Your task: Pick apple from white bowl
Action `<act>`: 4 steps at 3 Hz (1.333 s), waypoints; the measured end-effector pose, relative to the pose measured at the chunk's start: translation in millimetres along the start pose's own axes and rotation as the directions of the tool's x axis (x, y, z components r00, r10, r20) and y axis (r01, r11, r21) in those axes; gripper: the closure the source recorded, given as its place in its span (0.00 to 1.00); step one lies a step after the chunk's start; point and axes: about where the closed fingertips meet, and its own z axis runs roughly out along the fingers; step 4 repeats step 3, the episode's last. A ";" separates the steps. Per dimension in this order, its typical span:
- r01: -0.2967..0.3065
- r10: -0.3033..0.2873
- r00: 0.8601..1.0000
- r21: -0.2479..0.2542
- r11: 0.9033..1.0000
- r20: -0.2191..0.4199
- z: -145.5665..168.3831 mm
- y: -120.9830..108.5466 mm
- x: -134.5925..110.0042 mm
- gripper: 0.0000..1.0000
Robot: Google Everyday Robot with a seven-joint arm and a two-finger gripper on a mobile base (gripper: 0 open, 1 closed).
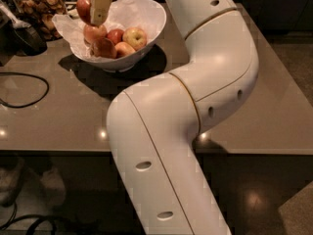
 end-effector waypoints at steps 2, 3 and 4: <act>-0.044 0.042 0.996 0.021 0.999 0.082 -40.7 8.6 -23.5 1.00; -0.045 0.042 0.995 0.036 0.998 0.090 -36.8 3.0 -26.0 1.00; -0.045 0.042 0.995 0.036 0.998 0.090 -36.8 3.0 -26.0 1.00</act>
Offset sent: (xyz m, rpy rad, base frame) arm -0.0571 -0.0152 0.0438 0.0710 0.0621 0.0124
